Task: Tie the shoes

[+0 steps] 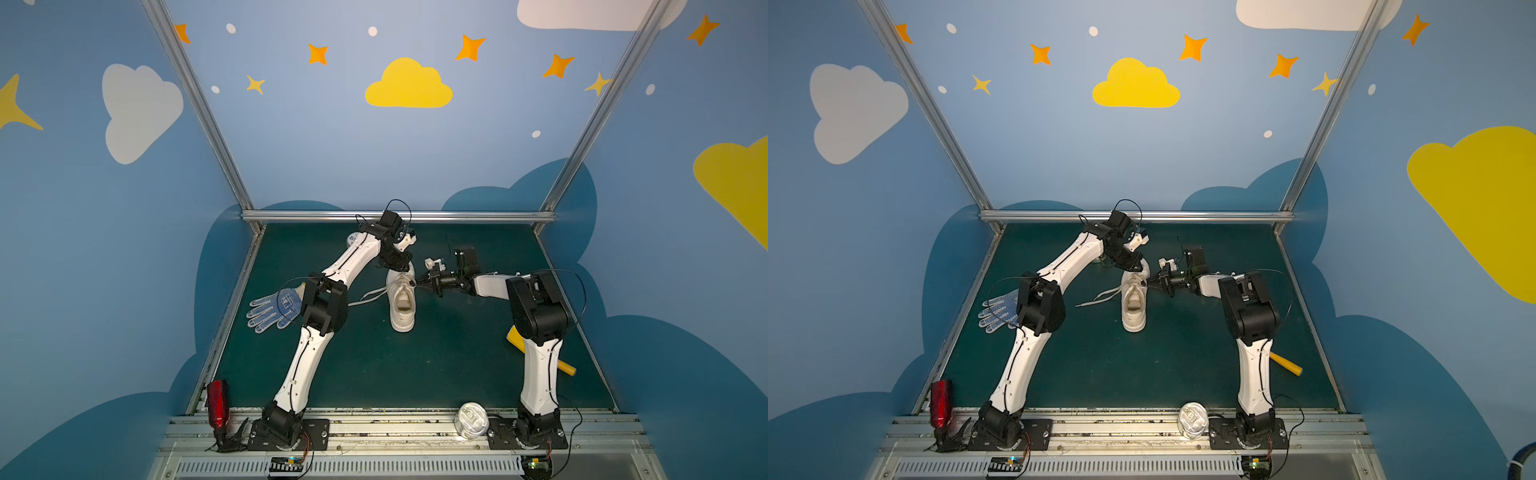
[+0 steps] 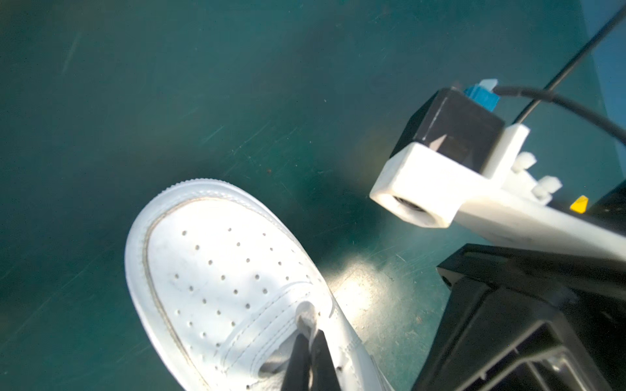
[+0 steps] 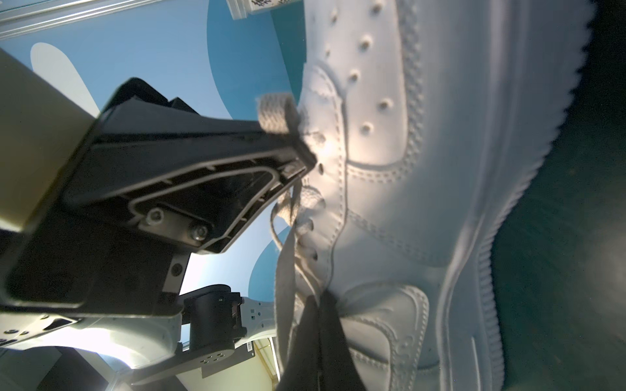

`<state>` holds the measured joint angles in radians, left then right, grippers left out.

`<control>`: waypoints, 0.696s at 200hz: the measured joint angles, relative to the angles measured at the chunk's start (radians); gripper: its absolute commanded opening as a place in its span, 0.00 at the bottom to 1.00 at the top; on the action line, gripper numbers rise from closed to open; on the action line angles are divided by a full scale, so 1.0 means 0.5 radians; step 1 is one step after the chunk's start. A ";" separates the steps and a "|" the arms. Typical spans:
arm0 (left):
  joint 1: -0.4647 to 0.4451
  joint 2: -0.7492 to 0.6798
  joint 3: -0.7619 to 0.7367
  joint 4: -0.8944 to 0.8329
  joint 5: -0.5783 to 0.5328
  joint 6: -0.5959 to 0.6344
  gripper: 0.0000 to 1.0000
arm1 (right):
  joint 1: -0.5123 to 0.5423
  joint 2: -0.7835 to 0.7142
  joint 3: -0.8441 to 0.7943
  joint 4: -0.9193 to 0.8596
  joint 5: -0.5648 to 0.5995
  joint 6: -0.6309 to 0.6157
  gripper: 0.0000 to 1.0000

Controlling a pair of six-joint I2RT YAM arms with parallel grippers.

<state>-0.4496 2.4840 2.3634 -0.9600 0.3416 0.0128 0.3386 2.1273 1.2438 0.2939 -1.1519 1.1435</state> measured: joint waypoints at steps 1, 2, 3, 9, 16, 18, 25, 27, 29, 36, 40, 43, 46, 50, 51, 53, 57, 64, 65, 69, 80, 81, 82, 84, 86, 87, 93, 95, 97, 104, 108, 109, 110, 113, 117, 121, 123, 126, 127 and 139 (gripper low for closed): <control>0.000 -0.002 -0.003 0.002 0.000 0.000 0.03 | 0.000 0.000 0.000 0.000 0.000 0.000 0.00; 0.000 -0.005 -0.008 0.005 0.004 0.000 0.03 | 0.000 0.000 0.000 0.000 0.000 0.000 0.00; 0.000 -0.005 -0.010 0.007 0.005 -0.001 0.03 | 0.000 0.000 0.000 0.000 0.001 0.000 0.00; 0.000 -0.015 -0.031 0.025 0.007 -0.008 0.03 | 0.000 0.000 0.000 0.000 0.000 -0.001 0.00; 0.001 -0.027 -0.057 0.048 0.009 -0.017 0.03 | 0.000 0.000 0.000 -0.002 -0.001 -0.001 0.00; 0.001 -0.034 -0.068 0.058 0.010 -0.023 0.03 | 0.000 0.000 0.000 -0.002 -0.001 -0.001 0.00; 0.002 -0.055 -0.107 0.088 0.011 -0.034 0.03 | 0.000 -0.001 0.000 -0.003 0.000 -0.001 0.00; 0.002 -0.059 -0.115 0.095 0.011 -0.036 0.03 | 0.000 -0.001 0.000 -0.003 0.000 -0.001 0.00; 0.002 -0.065 -0.127 0.102 0.011 -0.038 0.03 | 0.000 -0.001 0.000 -0.003 0.000 -0.001 0.00; 0.004 -0.089 -0.172 0.137 0.013 -0.049 0.03 | 0.000 -0.003 0.000 -0.006 0.001 -0.001 0.00; 0.005 -0.104 -0.198 0.158 0.013 -0.059 0.03 | 0.000 -0.004 0.000 -0.009 0.001 -0.002 0.00; 0.007 -0.114 -0.214 0.169 0.013 -0.063 0.03 | 0.000 -0.005 0.000 -0.012 0.001 -0.002 0.00; 0.008 -0.123 -0.234 0.183 0.014 -0.073 0.03 | 0.000 -0.008 0.000 -0.017 0.001 -0.002 0.00; 0.011 -0.136 -0.256 0.197 0.014 -0.079 0.03 | 0.000 -0.008 0.000 -0.021 0.001 -0.003 0.00; 0.011 -0.141 -0.264 0.202 0.016 -0.082 0.03 | 0.000 -0.009 0.000 -0.022 0.001 -0.003 0.00; 0.012 -0.146 -0.273 0.208 0.016 -0.085 0.03 | 0.000 -0.011 0.000 -0.026 0.002 -0.003 0.00; 0.016 -0.158 -0.296 0.222 0.018 -0.092 0.03 | 0.000 -0.015 0.000 -0.032 0.002 -0.005 0.00; 0.023 -0.178 -0.328 0.243 0.021 -0.105 0.03 | 0.000 -0.021 0.000 -0.044 0.002 -0.008 0.00; 0.024 -0.179 -0.331 0.245 0.021 -0.105 0.03 | 0.000 -0.023 0.000 -0.046 0.003 -0.008 0.00; 0.028 -0.188 -0.345 0.252 0.021 -0.112 0.03 | -0.001 -0.026 0.000 -0.051 0.004 -0.009 0.00; 0.040 -0.208 -0.373 0.265 0.029 -0.130 0.03 | -0.003 -0.034 0.000 -0.059 0.007 -0.011 0.00; 0.041 -0.208 -0.375 0.266 0.029 -0.131 0.03 | -0.003 -0.035 0.000 -0.059 0.007 -0.011 0.00; 0.043 -0.211 -0.376 0.266 0.030 -0.133 0.03 | -0.003 -0.036 0.000 -0.059 0.007 -0.011 0.00; 0.044 -0.215 -0.381 0.267 0.031 -0.133 0.03 | -0.003 -0.037 0.000 -0.060 0.007 -0.013 0.00; 0.045 -0.216 -0.384 0.269 0.032 -0.134 0.03 | -0.003 -0.038 0.000 -0.061 0.008 -0.014 0.00; 0.046 -0.217 -0.387 0.269 0.033 -0.135 0.03 | -0.004 -0.040 0.000 -0.061 0.008 -0.014 0.00; 0.050 -0.224 -0.396 0.272 0.040 -0.140 0.03 | -0.005 -0.045 0.000 -0.066 0.009 -0.015 0.00; 0.050 -0.227 -0.401 0.275 0.043 -0.142 0.03 | -0.006 -0.047 0.000 -0.069 0.011 -0.016 0.00; 0.051 -0.230 -0.403 0.275 0.044 -0.143 0.03 | -0.006 -0.049 0.000 -0.072 0.011 -0.016 0.00; 0.056 -0.237 -0.416 0.282 0.050 -0.147 0.03 | -0.007 -0.057 0.000 -0.079 0.012 -0.018 0.00; 0.057 -0.241 -0.425 0.287 0.053 -0.150 0.03 | -0.007 -0.061 0.000 -0.081 0.013 -0.021 0.00; 0.058 -0.242 -0.427 0.289 0.053 -0.150 0.03 | -0.007 -0.063 0.000 -0.082 0.013 -0.022 0.00; 0.058 -0.243 -0.429 0.289 0.053 -0.150 0.03 | -0.007 -0.063 0.000 -0.082 0.013 -0.022 0.00; 0.059 -0.246 -0.433 0.292 0.054 -0.155 0.03 | -0.007 -0.067 0.000 -0.082 0.013 -0.024 0.00; 0.060 -0.249 -0.437 0.295 0.056 -0.156 0.03 | -0.007 -0.070 0.000 -0.084 0.013 -0.028 0.00; 0.061 -0.253 -0.441 0.298 0.058 -0.162 0.03 | -0.007 -0.074 0.000 -0.085 0.013 -0.031 0.00; 0.061 -0.253 -0.444 0.299 0.059 -0.163 0.03 | -0.007 -0.076 0.000 -0.086 0.014 -0.032 0.00; 0.061 -0.258 -0.449 0.304 0.060 -0.163 0.03 | -0.007 -0.079 -0.001 -0.089 0.014 -0.033 0.00; 0.061 -0.259 -0.452 0.306 0.061 -0.165 0.03 | -0.007 -0.079 -0.001 -0.089 0.014 -0.034 0.00; 0.061 -0.277 -0.480 0.327 0.069 -0.175 0.05 | -0.007 -0.088 -0.001 -0.093 0.014 -0.038 0.00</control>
<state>-0.4191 2.3455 2.1235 -0.7967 0.3763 -0.0746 0.3351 2.0834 1.2434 0.2474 -1.1450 1.1244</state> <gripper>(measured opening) 0.047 0.046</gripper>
